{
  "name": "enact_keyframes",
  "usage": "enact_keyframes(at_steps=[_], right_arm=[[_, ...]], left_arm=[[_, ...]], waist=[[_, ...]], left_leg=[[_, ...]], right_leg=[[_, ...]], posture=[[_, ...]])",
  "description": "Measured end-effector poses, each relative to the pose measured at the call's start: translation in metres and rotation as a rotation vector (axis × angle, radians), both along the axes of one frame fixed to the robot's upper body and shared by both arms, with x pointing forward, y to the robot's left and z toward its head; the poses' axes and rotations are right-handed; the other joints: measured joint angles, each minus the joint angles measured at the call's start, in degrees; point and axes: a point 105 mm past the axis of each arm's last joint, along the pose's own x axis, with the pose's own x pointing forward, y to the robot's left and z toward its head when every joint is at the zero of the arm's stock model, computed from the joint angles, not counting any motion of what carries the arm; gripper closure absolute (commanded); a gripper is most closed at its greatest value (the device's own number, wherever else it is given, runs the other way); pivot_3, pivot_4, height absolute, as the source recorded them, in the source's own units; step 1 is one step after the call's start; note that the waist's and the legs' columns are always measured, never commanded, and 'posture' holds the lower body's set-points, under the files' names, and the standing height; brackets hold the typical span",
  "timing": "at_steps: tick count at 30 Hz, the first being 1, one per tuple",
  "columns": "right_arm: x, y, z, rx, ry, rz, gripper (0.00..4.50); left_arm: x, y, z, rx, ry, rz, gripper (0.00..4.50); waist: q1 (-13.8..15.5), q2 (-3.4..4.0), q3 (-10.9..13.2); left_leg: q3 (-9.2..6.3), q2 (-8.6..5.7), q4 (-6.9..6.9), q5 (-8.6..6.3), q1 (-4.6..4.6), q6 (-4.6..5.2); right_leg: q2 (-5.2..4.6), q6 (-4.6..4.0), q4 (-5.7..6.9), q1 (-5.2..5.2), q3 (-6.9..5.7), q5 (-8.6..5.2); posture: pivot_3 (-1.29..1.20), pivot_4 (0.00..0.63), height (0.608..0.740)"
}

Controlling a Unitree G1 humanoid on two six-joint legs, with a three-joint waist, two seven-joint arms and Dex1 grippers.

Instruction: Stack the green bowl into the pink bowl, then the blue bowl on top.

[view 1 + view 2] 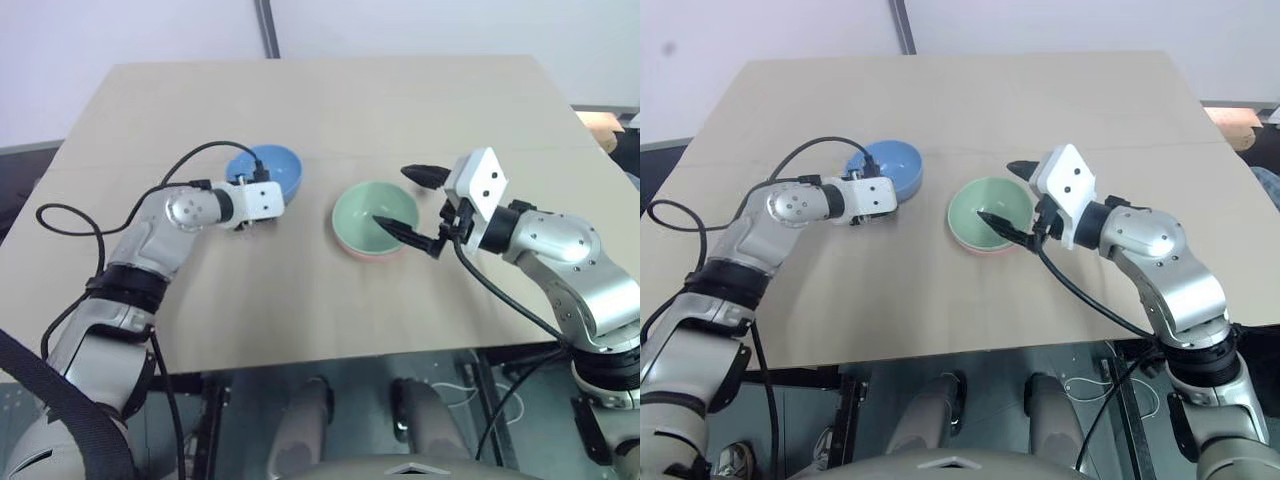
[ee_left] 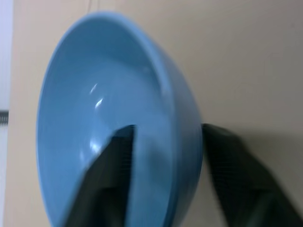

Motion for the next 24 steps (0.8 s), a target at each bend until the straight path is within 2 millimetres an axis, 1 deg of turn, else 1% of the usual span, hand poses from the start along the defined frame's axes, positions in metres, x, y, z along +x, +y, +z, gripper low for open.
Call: enact_keyframes(at_steps=[1,2,4,7,9,10,11,12,13,15,16,18,20,23,24], right_arm=[[0.000,-0.003,0.000,0.004,-0.002,-0.016,0.11],[0.000,-0.004,0.000,0.004,-0.005,-0.024,0.11],[0.000,-0.005,0.001,0.008,-0.011,-0.038,0.11],[0.001,-0.010,-0.001,0.012,-0.006,-0.066,0.11],[0.000,-0.015,-0.004,0.006,-0.001,-0.090,0.11],[0.001,-0.019,-0.005,0.003,0.004,-0.106,0.11],[0.001,-0.026,-0.006,0.002,0.003,-0.136,0.11],[0.002,-0.030,-0.006,-0.001,0.004,-0.152,0.11],[0.000,-0.038,-0.007,-0.013,0.001,-0.179,0.11],[0.000,-0.047,-0.009,-0.022,0.007,-0.211,0.11],[-0.001,-0.049,-0.010,-0.022,0.008,-0.217,0.11],[-0.002,-0.061,-0.016,-0.050,0.023,-0.257,0.11],[-0.002,-0.065,-0.016,-0.051,0.021,-0.278,0.11],[-0.002,-0.069,-0.017,-0.051,0.020,-0.299,0.11],[-0.002,-0.069,-0.017,-0.051,0.021,-0.301,0.11]], left_arm=[[0.001,-0.002,0.000,-0.004,0.005,-0.009,4.35],[0.001,-0.003,0.000,-0.005,0.008,-0.015,4.43],[0.001,-0.006,-0.002,-0.011,0.024,-0.033,4.43],[-0.006,-0.014,-0.003,-0.020,0.073,-0.104,4.43],[-0.011,-0.022,0.002,-0.042,0.094,-0.158,4.43],[-0.014,-0.027,0.008,-0.060,0.091,-0.188,4.43],[-0.020,-0.038,0.023,-0.102,0.086,-0.248,4.43],[-0.023,-0.045,0.033,-0.122,0.078,-0.285,4.43],[-0.034,-0.061,0.053,-0.150,0.054,-0.387,4.43],[-0.050,-0.080,0.069,-0.145,0.021,-0.513,4.43],[-0.054,-0.083,0.071,-0.141,0.018,-0.537,4.43],[-0.070,-0.098,0.072,-0.118,0.023,-0.648,4.43],[-0.075,-0.103,0.069,-0.112,0.039,-0.684,4.43],[-0.079,-0.115,0.065,-0.124,0.057,-0.740,4.43],[-0.080,-0.119,0.063,-0.126,0.065,-0.757,4.04]], waist=[[0.00,0.00,0.00],[-0.02,0.00,0.00],[-0.11,0.00,0.00],[-0.12,0.00,0.00],[-0.08,-0.01,0.01],[0.04,-0.02,0.01],[0.19,-0.02,0.02],[0.24,-0.03,0.01],[0.27,-0.03,0.02],[0.09,-0.03,0.00],[0.07,-0.02,0.00],[-0.20,-0.02,0.00],[-0.30,-0.02,0.01],[-0.15,-0.02,0.00],[-0.13,-0.02,0.00]], left_leg=[[0.00,0.00,0.00,0.00,0.00,0.00],[0.00,0.00,0.00,0.00,0.00,0.00],[0.00,0.01,0.00,0.00,0.00,0.00],[0.00,0.01,0.00,0.00,0.00,0.00],[-0.01,0.01,0.00,0.00,-0.02,0.00],[-0.04,0.01,0.02,0.00,-0.05,0.00],[-0.08,0.00,0.07,0.00,-0.13,0.00],[-0.10,-0.01,0.09,0.00,-0.14,0.00],[-0.11,-0.03,0.10,0.00,-0.20,0.00],[-0.06,-0.05,0.10,0.00,-0.16,0.00],[-0.04,-0.05,0.10,0.00,-0.14,0.00],[0.00,0.00,0.09,0.00,-0.04,0.01],[0.02,0.03,0.09,0.01,0.02,0.01],[0.01,0.05,0.11,0.01,0.18,0.02],[0.01,0.04,0.13,0.01,0.18,0.02]], right_leg=[[0.00,0.00,0.00,0.00,0.00,0.00],[0.00,0.00,0.01,0.00,0.00,0.00],[0.00,0.00,0.02,0.00,0.00,0.00],[0.00,-0.01,0.02,-0.01,0.00,0.00],[0.00,-0.01,0.02,-0.01,0.00,0.00],[0.00,-0.02,0.02,-0.01,-0.02,0.01],[-0.02,-0.12,0.01,-0.02,-0.05,0.08],[-0.03,-0.20,0.00,-0.01,-0.06,0.12],[-0.04,-0.20,-0.03,-0.02,-0.07,0.12],[-0.05,-0.21,-0.04,0.00,-0.02,0.13],[-0.05,-0.21,-0.03,0.00,-0.01,0.13],[-0.02,-0.19,0.04,0.00,0.02,0.11],[0.02,-0.02,0.08,0.01,0.04,0.01],[0.05,-0.01,0.08,0.20,0.03,-0.01],[0.04,-0.01,0.07,0.22,0.04,-0.01]], posture=[[0.00,0.150,0.740],[0.00,0.150,0.740],[0.00,0.150,0.740],[0.00,0.150,0.740],[0.00,0.150,0.740],[0.00,0.150,0.740],[0.00,0.150,0.740],[0.00,0.150,0.740],[0.00,0.150,0.740],[0.00,0.150,0.740],[0.00,0.150,0.740],[0.00,0.150,0.740],[0.00,0.150,0.740],[0.00,0.150,0.740],[0.00,0.150,0.740]])
